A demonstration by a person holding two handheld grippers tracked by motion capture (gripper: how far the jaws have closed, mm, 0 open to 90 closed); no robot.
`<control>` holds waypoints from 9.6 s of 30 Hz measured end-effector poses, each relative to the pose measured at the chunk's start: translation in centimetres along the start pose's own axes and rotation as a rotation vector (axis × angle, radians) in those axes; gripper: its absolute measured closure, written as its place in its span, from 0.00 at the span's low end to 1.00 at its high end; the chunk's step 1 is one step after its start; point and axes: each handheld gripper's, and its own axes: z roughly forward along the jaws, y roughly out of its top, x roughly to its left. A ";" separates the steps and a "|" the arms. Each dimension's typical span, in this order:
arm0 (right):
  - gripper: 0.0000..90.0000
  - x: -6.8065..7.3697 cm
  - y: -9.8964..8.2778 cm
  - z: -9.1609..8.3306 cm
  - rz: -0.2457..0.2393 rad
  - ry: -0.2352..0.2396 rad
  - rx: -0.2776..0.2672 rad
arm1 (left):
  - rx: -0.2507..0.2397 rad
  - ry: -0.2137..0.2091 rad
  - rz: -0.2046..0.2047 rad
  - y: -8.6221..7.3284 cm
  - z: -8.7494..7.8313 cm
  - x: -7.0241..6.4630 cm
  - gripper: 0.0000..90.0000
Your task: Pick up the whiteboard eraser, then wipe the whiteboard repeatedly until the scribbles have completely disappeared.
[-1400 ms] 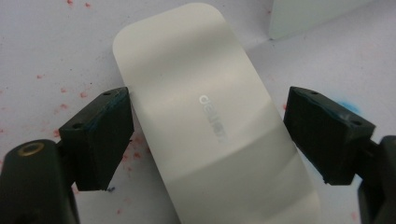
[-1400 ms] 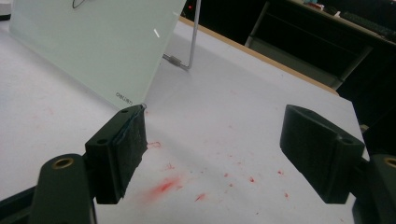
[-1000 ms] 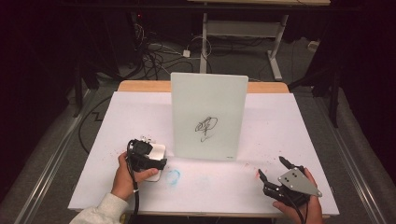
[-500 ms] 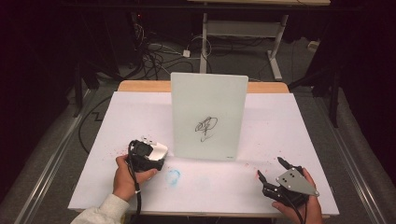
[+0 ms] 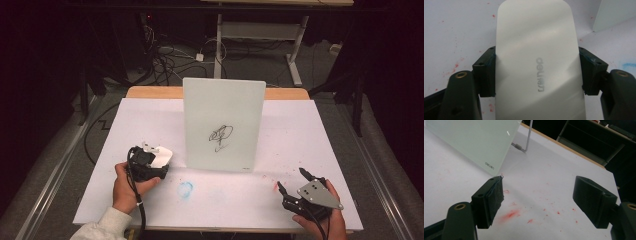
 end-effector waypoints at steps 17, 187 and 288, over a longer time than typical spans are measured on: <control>0.28 0.0 0.8 0.5 0.021 0.008 -0.022 | -0.177 0.004 0.073 0.4 -4.0 -0.1 0.32; 0.27 1.0 -0.6 1.2 -0.070 0.069 0.074 | -0.501 0.444 0.387 6.6 3.9 -17.0 0.32; 0.27 1.8 -0.8 1.5 -0.117 0.127 0.120 | -0.417 0.490 0.456 10.5 2.0 -17.1 0.32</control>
